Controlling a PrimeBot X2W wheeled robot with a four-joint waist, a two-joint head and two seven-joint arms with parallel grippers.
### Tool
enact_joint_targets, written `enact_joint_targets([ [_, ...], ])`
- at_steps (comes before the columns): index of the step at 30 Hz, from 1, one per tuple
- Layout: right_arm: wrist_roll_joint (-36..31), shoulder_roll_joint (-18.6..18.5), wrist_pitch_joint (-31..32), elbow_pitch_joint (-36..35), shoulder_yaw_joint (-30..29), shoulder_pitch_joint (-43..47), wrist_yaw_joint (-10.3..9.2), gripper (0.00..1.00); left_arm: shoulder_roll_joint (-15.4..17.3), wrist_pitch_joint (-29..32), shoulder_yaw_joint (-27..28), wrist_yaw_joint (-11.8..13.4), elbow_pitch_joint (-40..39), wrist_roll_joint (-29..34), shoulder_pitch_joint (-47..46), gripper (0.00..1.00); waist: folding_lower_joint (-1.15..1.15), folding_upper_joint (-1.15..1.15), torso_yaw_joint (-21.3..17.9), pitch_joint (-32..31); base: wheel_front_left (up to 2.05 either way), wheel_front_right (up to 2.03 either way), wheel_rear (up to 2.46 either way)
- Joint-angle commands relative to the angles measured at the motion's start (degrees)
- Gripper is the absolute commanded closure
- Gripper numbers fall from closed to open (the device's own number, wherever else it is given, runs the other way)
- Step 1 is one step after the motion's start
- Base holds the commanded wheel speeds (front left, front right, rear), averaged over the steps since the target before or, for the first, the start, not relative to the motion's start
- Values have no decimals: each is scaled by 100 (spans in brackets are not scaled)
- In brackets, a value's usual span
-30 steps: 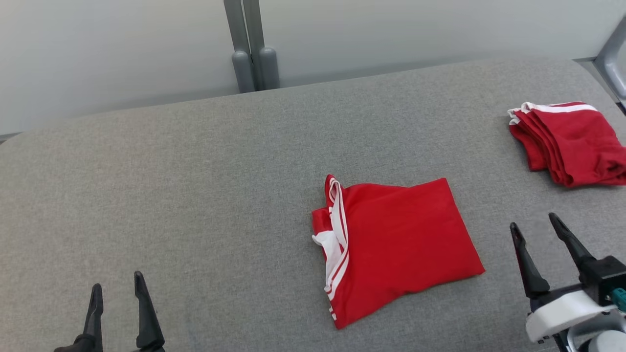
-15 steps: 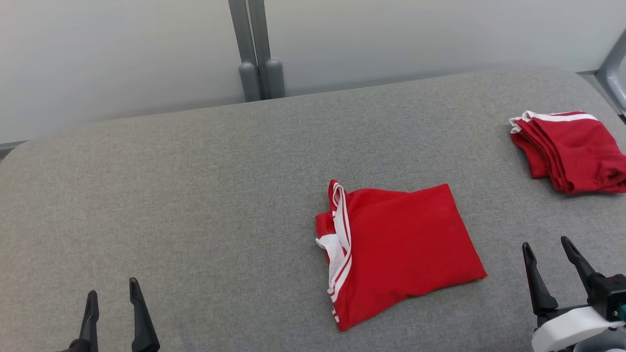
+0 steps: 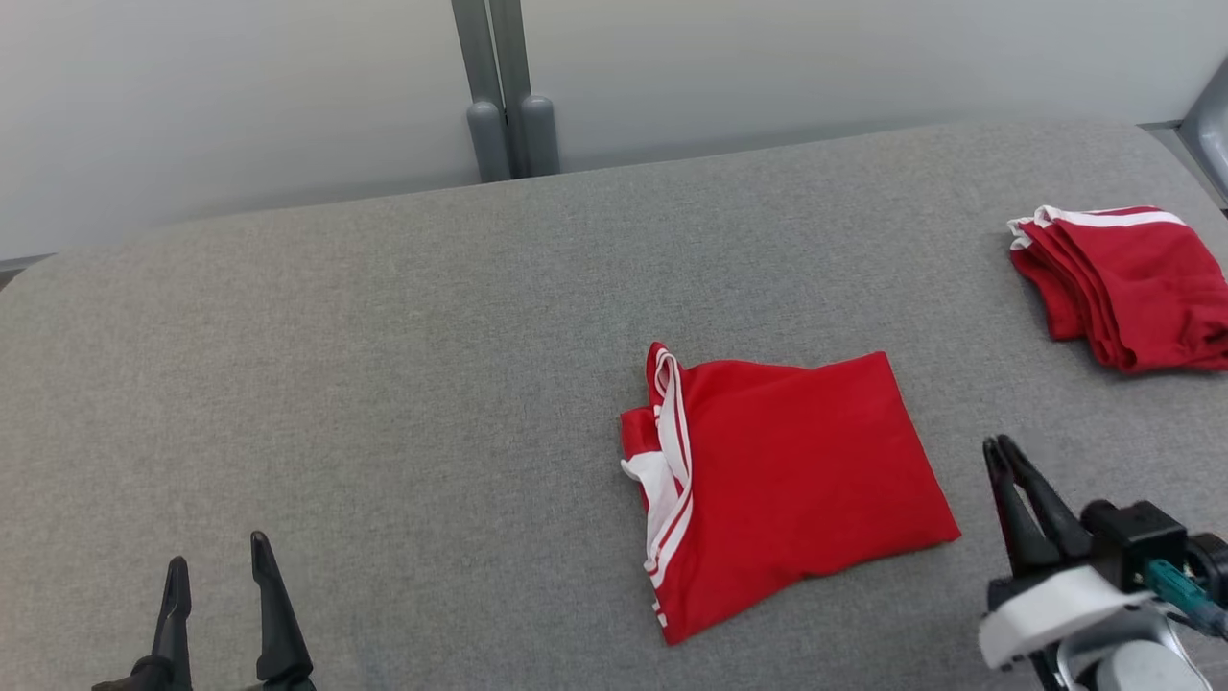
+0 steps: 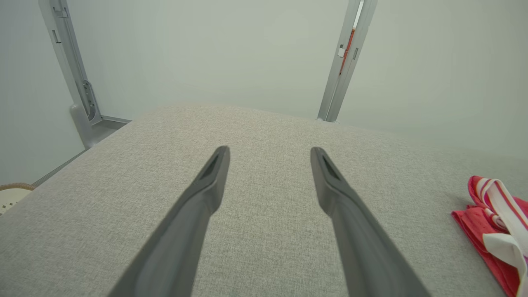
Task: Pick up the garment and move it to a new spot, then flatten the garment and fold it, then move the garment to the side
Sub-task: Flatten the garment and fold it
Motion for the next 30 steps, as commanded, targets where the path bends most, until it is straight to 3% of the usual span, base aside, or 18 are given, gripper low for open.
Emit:
enact_joint_targets([
  [1,-40,25,-13,50,145,-262,0,100,13,-15,-7,-8,-31,33,-143,0,0,0,20,138,0,0,0],
  [11,-285,540,-13,1694,1674,-2012,0,100,14,-15,-347,27,-23,17,-544,0,0,0,526,755,0,0,0],
  [22,-259,897,-13,3108,2003,-3001,0,100,13,-15,-470,106,-39,-119,-724,0,0,0,980,1119,0,0,0],
  [30,-115,1085,-4,3811,2709,-3438,1,100,13,-15,-583,168,-6,-193,-760,0,0,0,1114,1146,0,0,0],
])
